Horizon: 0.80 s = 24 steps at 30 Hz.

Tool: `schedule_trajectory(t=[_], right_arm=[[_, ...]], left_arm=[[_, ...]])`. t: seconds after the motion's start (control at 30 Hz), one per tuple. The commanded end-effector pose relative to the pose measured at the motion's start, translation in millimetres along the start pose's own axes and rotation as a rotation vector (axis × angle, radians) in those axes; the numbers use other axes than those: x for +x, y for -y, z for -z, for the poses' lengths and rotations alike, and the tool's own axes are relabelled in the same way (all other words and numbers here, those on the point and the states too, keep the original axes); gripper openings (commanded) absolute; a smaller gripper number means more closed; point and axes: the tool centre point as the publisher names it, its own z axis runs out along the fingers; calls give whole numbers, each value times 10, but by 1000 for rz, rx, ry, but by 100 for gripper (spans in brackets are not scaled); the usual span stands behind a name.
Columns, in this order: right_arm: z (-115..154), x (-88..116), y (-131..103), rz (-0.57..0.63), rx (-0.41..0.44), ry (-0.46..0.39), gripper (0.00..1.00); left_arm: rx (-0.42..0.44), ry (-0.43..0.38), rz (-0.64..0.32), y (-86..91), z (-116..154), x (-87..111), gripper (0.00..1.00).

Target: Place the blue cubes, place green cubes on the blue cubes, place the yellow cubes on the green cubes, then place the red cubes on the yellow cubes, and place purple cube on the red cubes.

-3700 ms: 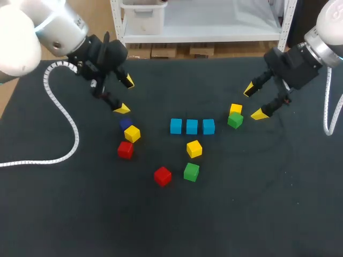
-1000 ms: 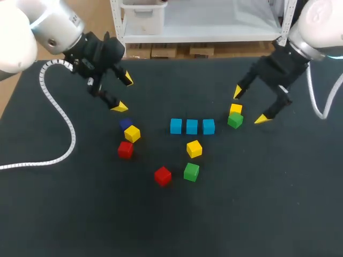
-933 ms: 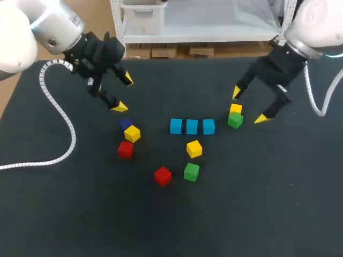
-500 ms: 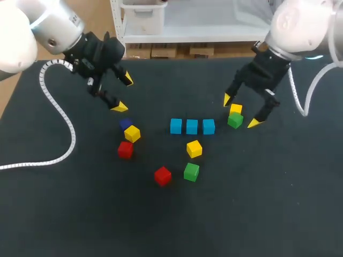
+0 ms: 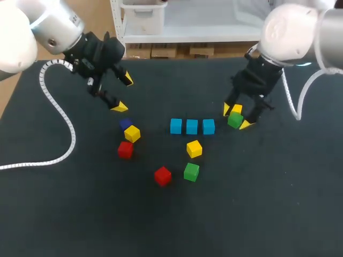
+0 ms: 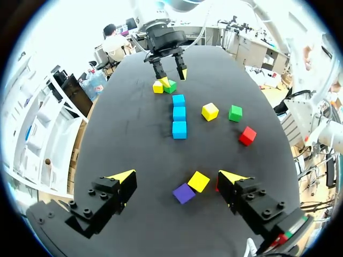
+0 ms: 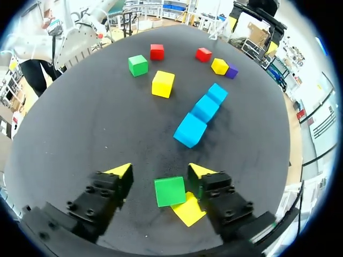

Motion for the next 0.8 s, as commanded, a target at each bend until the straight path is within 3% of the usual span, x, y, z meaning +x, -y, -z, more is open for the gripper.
schedule_trajectory(t=[0.03,0.13,0.23,0.3,0.5,0.63,0.8], right_arm=[[-27,26,14,1,-4,0,50],[-37,47,18,3,-7,-5,62],[-43,65,26,9,-12,-7,91],[-42,73,32,12,-13,-8,100],[-63,135,55,24,-22,-17,98],[-70,201,71,33,-33,-24,89],[-61,275,67,35,-38,-35,89]], left_arm=[[0,2,-3,-5,0,9,100],[0,2,-3,-5,0,9,100],[0,2,-3,-5,0,9,100],[0,2,-3,-5,0,9,100],[0,2,-3,-5,0,9,100],[0,2,-3,-5,0,9,100],[0,2,-3,-5,0,9,100]])
